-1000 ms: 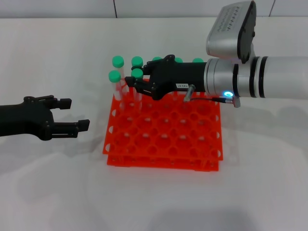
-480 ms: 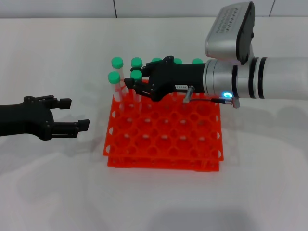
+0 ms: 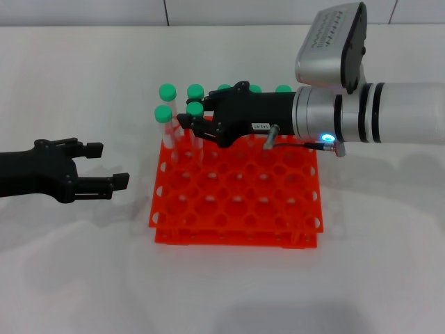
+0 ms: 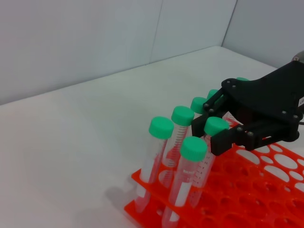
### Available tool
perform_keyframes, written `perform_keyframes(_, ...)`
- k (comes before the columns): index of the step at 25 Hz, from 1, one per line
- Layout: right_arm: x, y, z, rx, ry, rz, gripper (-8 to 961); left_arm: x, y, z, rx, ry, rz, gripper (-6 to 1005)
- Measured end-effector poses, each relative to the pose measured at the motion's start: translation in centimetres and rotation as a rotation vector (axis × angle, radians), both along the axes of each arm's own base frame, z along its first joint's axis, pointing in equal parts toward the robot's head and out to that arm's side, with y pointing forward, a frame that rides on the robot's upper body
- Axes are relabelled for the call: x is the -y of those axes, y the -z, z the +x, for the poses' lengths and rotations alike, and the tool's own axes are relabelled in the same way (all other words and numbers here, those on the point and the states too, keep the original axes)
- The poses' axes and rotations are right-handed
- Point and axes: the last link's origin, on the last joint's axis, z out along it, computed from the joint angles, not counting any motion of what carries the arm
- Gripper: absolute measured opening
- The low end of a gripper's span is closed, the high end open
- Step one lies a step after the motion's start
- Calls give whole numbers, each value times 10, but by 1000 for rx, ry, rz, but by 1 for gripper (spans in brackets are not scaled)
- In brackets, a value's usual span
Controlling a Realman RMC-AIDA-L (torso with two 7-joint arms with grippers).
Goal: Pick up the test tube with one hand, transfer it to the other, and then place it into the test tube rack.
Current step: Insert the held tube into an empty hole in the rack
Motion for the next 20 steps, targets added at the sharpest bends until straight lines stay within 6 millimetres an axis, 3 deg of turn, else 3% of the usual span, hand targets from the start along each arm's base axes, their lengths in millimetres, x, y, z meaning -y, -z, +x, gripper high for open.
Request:
perform_keyframes(17, 0, 0, -2, -3, -8, -3, 304, 0, 1, -1, 3, 3, -1, 865)
perform_keyframes(20, 1, 0, -4, -5, -14, -4, 360, 0, 1, -1, 4, 2, -2, 865)
